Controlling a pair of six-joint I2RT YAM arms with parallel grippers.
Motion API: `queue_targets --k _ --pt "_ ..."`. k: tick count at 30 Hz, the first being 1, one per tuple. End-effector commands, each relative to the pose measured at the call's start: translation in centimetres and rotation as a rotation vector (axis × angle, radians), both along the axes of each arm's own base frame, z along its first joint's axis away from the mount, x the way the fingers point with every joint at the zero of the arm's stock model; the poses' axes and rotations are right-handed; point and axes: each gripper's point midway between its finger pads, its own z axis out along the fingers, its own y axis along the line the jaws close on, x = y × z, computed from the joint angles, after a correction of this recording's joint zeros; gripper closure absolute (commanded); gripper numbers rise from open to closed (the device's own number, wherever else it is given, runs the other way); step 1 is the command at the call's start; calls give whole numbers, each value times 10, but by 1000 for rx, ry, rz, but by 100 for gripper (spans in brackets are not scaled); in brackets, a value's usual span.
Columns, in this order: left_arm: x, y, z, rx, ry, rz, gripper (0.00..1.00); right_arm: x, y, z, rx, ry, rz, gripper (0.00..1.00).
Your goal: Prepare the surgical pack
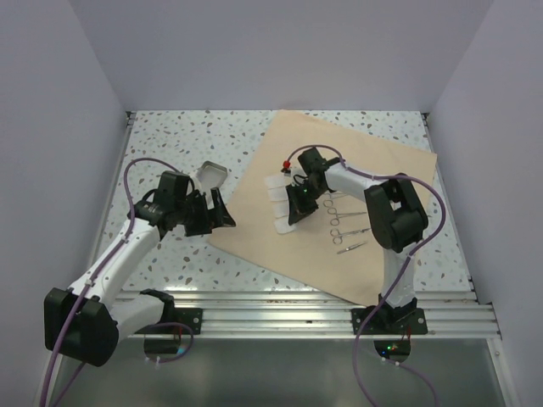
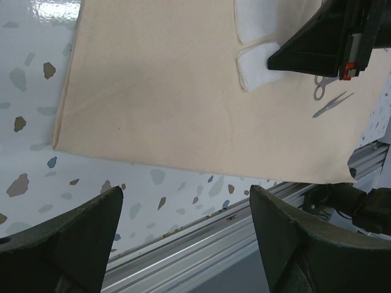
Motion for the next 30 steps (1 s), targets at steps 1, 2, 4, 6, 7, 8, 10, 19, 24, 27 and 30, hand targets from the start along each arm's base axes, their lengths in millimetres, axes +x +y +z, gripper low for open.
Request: queue_targets --k 1,2,4,6,7,8,10,19,24,27,30 --pt "13 -2 16 -16 -59 -3 12 12 1 8 -10 -47 11 100" --pt "14 -3 15 -17 -58 -4 12 11 0 7 -14 -42 9 100" --pt "14 -3 16 -18 -58 -5 12 10 -1 7 -18 -41 6 100" --pt "13 -3 14 -17 -54 -5 12 7 -4 10 -26 -41 -2 89" --pt "13 -3 14 -17 -53 -7 12 6 -4 16 -21 -50 -3 83" --pt "12 -2 13 -15 -50 -6 12 4 -5 20 -20 -52 -4 80" --pt "11 -2 12 -17 -45 -5 12 3 -9 27 -32 -55 -24 72" --pt "9 -5 10 -33 -38 -10 12 3 -18 30 -77 -70 -22 67" --pt "8 -4 12 -34 -42 -8 12 2 -16 18 -75 -44 -12 65" --pt "6 -4 11 -32 -41 -8 12 5 -14 13 -77 -41 -9 59" --pt "6 -3 12 -31 -42 -7 12 6 -11 11 -72 -33 -5 59"
